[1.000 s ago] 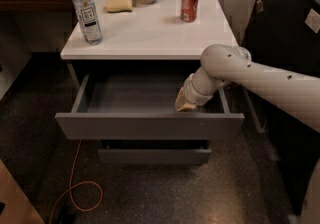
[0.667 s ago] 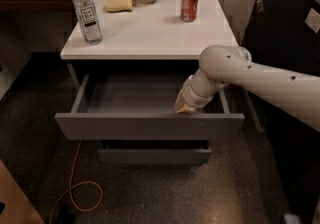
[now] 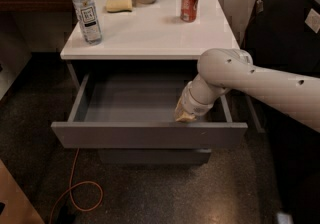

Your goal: Place blue plastic bottle into top drawer

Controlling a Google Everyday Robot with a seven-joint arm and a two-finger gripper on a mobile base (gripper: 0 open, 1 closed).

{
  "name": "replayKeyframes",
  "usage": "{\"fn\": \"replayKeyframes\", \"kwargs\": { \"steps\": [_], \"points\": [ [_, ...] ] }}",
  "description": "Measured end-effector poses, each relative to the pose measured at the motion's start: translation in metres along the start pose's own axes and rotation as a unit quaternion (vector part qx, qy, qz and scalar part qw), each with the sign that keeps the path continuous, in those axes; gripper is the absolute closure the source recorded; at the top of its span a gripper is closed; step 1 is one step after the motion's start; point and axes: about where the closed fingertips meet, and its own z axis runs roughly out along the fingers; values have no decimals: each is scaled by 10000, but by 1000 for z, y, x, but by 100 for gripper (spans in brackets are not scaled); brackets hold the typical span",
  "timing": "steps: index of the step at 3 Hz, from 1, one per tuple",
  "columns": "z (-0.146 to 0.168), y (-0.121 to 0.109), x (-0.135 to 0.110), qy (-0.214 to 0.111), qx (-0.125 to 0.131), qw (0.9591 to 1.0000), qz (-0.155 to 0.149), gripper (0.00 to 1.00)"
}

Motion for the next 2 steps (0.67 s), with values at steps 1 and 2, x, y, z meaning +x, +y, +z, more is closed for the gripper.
{"fn": "replayKeyframes", "kwargs": {
  "steps": [1, 2],
  "points": [
    [4, 19, -1, 21, -157, 9998, 134, 100],
    [2, 19, -2, 21, -157, 9998, 135, 100]
  ]
}}
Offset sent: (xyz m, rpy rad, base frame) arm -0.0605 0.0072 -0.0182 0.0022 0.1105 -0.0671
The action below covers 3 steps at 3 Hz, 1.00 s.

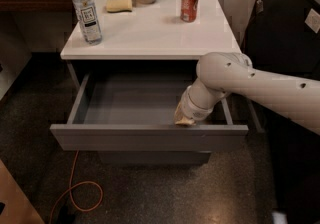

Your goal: Place blue plastic bottle into top drawer

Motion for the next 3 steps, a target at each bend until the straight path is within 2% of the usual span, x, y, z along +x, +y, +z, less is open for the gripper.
{"fn": "replayKeyframes", "kwargs": {
  "steps": [1, 2, 3],
  "points": [
    [1, 9, 0, -3, -52, 10000, 76, 100],
    [-1, 9, -1, -3, -52, 10000, 76, 100],
    [-4, 22, -2, -17, -104, 9998, 168, 100]
  ]
}}
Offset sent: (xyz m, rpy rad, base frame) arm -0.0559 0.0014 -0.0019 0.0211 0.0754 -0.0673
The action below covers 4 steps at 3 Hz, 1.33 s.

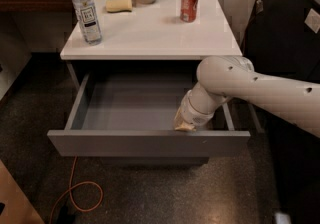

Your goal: Place blue plastic bottle into top drawer

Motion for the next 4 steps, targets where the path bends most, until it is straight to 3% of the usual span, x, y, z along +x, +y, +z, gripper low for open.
{"fn": "replayKeyframes", "kwargs": {
  "steps": [1, 2, 3, 4],
  "points": [
    [-2, -1, -1, 7, 21, 10000, -27, 98],
    [-14, 2, -5, 36, 109, 9998, -138, 74],
    [-34, -18, -13, -58, 251, 9992, -308, 51],
    [-69, -56, -37, -509, 392, 9971, -413, 22]
  ]
}}
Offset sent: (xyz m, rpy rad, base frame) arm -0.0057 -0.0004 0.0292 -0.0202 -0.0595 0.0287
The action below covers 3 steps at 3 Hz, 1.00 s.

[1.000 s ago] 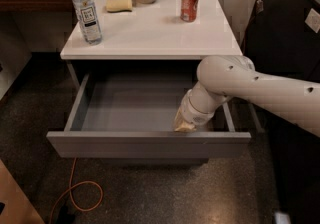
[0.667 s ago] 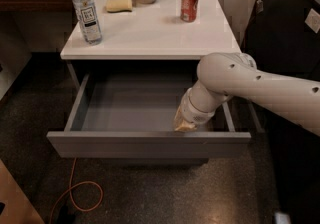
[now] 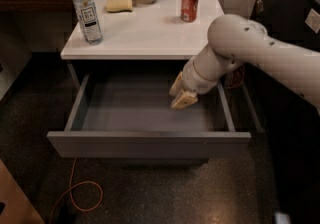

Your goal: Place blue plastic bottle into top drawer

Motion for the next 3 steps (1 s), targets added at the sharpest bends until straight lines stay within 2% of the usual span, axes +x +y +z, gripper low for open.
{"fn": "replayKeyframes", "kwargs": {
  "steps": [1, 2, 3],
  "points": [
    [-24, -33, -26, -524, 100, 9986, 28, 1],
    [-46, -57, -50, -1059, 246, 9937, 272, 0],
    [-66, -76, -73, -1433, 485, 9873, 480, 0]
  ]
}}
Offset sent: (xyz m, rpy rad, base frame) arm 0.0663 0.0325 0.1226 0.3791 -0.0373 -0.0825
